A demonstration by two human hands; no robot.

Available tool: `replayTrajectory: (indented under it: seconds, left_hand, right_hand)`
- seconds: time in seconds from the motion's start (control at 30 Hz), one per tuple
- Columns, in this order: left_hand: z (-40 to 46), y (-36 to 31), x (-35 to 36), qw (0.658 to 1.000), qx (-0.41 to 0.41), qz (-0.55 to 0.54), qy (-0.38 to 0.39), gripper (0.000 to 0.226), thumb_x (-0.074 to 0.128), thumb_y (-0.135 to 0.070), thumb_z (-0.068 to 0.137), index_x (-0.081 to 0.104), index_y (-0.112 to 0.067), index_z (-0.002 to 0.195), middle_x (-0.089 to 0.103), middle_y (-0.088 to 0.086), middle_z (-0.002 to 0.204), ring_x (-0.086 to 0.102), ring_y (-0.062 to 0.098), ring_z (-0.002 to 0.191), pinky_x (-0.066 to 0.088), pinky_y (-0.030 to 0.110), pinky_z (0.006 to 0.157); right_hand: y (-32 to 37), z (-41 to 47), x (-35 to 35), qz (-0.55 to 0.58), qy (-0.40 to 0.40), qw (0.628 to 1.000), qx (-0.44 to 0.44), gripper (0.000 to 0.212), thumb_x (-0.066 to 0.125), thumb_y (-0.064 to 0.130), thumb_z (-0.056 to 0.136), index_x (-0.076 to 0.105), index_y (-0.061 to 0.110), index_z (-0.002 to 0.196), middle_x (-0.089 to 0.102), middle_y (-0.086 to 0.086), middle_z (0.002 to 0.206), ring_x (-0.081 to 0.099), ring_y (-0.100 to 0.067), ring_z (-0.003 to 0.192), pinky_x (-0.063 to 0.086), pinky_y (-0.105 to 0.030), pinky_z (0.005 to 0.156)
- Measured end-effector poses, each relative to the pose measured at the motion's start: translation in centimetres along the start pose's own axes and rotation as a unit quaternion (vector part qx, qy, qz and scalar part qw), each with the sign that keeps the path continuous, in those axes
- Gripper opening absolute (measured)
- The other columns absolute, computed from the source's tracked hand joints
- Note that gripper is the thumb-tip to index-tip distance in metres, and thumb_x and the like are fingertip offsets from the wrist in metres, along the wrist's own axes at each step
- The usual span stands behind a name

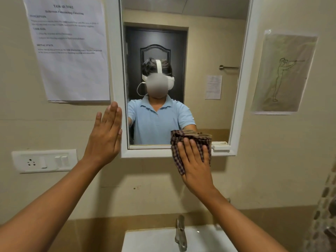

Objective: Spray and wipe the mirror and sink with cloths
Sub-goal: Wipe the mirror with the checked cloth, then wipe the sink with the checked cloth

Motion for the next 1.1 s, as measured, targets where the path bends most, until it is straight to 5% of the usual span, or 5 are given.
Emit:
replayTrajectory:
  seconds: [0.47, 0.7, 0.8, 0.97, 1.1]
  left_hand:
    - [0.0, -0.8, 0.2, 1.000, -0.021, -0.012, -0.008, 0.066, 0.028, -0.019, 0.097, 0.002, -0.005, 0.156, -0.002, 0.014, 0.165, 0.003, 0.030, 0.153, 0.012, 0.056, 0.121]
    - [-0.3, -1.9, 0.1, 0.997, -0.068, -0.035, -0.008, 0.066, 0.028, -0.020, 0.097, 0.003, -0.007, 0.157, -0.002, 0.013, 0.165, 0.001, 0.029, 0.153, 0.003, 0.052, 0.123]
    - [-1.9, -3.9, 0.1, 0.993, -0.087, -0.080, -0.009, 0.068, 0.031, -0.023, 0.096, 0.005, -0.005, 0.156, -0.001, 0.012, 0.165, -0.001, 0.027, 0.153, -0.001, 0.049, 0.124]
    - [-10.0, -10.0, 1.2, 0.966, -0.108, -0.233, 0.026, 0.065, 0.047, -0.023, 0.095, 0.024, -0.001, 0.153, 0.020, 0.012, 0.163, 0.014, 0.023, 0.152, 0.014, 0.046, 0.124]
    - [-17.9, -14.6, 3.2, 0.852, -0.292, -0.407, 0.152, 0.058, 0.061, -0.026, 0.095, 0.041, -0.017, 0.148, 0.037, -0.005, 0.155, 0.029, 0.010, 0.145, 0.027, 0.034, 0.119]
  right_hand:
    - [0.1, -2.8, -0.7, 0.091, 0.074, 0.992, -0.054, 0.090, 0.052, 0.013, 0.078, 0.015, 0.023, 0.159, 0.012, -0.001, 0.166, 0.009, -0.022, 0.154, 0.011, -0.053, 0.122]
    - [-3.3, -8.4, -0.2, 0.226, 0.106, 0.961, 0.123, 0.078, 0.043, 0.006, 0.084, 0.025, 0.029, 0.157, 0.022, 0.003, 0.165, 0.015, -0.015, 0.153, 0.010, -0.033, 0.124]
    - [-2.8, -10.1, -0.8, 0.427, 0.093, 0.837, 0.328, 0.054, 0.046, 0.004, 0.098, 0.050, 0.037, 0.141, 0.056, 0.008, 0.143, 0.054, -0.011, 0.130, 0.041, -0.027, 0.111]
    - [1.6, -14.6, -1.4, 0.638, 0.108, 0.429, 0.630, 0.023, 0.049, 0.017, 0.103, 0.064, 0.010, 0.119, 0.072, -0.015, 0.113, 0.069, -0.032, 0.106, 0.059, -0.040, 0.083]
    - [5.8, -17.2, -3.5, 0.682, 0.153, 0.244, 0.672, 0.029, 0.053, 0.016, 0.099, 0.064, -0.002, 0.119, 0.073, -0.021, 0.110, 0.072, -0.034, 0.098, 0.056, -0.042, 0.083]
Point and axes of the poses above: each hand's wrist, its own z-axis towards the middle knuckle, its own x-axis out of the palm, y = z × x, the point moved 3 cm from there along z, towards the middle knuckle
